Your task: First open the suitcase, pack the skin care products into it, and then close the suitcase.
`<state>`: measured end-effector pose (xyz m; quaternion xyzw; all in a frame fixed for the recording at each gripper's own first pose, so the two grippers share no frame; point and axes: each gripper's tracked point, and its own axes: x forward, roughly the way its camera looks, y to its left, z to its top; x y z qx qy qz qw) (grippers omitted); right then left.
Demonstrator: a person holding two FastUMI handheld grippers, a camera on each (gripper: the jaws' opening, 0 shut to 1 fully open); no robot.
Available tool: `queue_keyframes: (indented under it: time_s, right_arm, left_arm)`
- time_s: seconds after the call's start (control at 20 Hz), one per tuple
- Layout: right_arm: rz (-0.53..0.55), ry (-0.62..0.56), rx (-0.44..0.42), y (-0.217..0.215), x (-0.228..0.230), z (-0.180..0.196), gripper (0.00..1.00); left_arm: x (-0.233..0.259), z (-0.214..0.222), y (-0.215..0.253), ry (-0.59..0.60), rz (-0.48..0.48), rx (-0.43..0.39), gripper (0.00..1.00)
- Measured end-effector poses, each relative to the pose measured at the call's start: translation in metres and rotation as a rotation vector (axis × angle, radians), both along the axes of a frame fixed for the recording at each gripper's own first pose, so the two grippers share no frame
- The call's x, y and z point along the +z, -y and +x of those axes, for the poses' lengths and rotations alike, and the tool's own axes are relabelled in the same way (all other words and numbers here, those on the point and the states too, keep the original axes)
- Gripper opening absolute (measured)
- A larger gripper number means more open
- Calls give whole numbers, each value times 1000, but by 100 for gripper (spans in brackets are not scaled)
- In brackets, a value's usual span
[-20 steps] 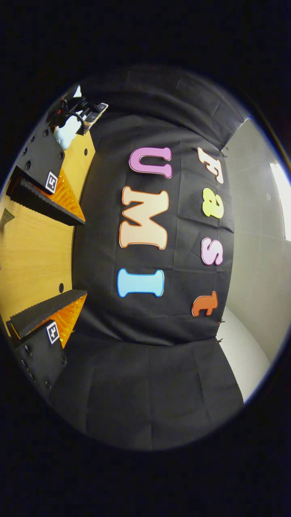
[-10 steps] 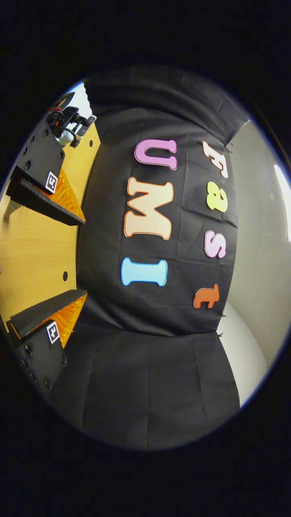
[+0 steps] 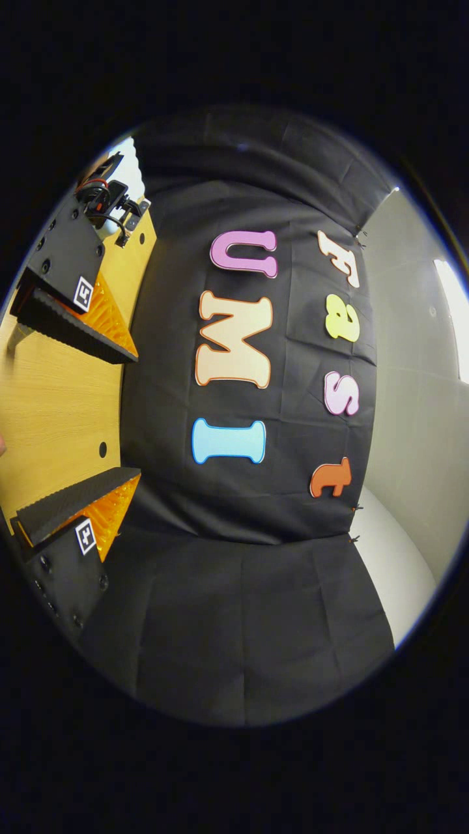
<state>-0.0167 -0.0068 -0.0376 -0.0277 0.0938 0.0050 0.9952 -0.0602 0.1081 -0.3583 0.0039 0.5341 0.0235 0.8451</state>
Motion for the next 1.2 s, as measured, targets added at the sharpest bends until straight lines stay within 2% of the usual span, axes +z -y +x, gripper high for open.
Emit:
queue_keyframes:
  time_s: [0.05, 0.15, 0.3, 0.45, 0.55, 0.75, 0.95, 1.2]
  right_arm:
    - [10, 11, 1, -1, 2, 1, 99]
    - [20, 31, 10, -3, 4, 5, 100]
    - [30, 54, 47, -8, 6, 8, 99]
    - [57, 55, 118, -20, 6, 9, 99]
    - [78, 57, 152, -30, 6, 7, 98]
    - [68, 112, 101, -27, 16, 15, 98]
    - [76, 133, 85, -37, 17, 16, 98]
    - [33, 190, 52, -38, 28, 24, 98]
  left_arm:
    - [1, -1, 2, 3, -20, 7, 1]
    - [7, 2, 3, 19, -44, 27, 0]
    - [29, 10, -1, 56, 13, 24, 0]
    - [55, 13, -4, 72, 9, 47, 0]
    - [83, 21, -15, 130, 43, 35, 0]
    - [131, 31, -39, 195, 22, -17, 0]
    - [177, 36, -84, 254, 1, -14, 0]
    - [228, 44, -149, 370, 63, -28, 0]
